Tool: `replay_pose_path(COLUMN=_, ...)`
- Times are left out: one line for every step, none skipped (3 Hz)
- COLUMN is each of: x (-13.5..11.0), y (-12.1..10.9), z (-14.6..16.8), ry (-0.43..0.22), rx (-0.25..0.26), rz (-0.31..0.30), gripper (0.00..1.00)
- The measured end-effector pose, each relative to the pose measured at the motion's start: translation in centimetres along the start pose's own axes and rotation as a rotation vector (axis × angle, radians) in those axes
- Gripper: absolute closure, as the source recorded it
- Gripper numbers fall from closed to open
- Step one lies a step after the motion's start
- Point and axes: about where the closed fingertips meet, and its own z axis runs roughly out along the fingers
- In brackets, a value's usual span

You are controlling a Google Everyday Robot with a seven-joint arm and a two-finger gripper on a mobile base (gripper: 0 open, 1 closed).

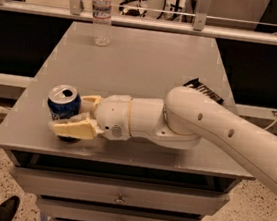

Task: Move pepsi can near rxbar chocolate

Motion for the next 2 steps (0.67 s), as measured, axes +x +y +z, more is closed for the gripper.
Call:
replay_pose_path(x=-0.3, y=-0.5, z=-1.1, ry=0.001, rx=0.045, rz=-0.023, gripper=0.80)
replay_pose_path(x=-2.3, y=-2.9, z=-4.4, ry=0.044, rx=0.127, rz=-0.105, gripper=1.00)
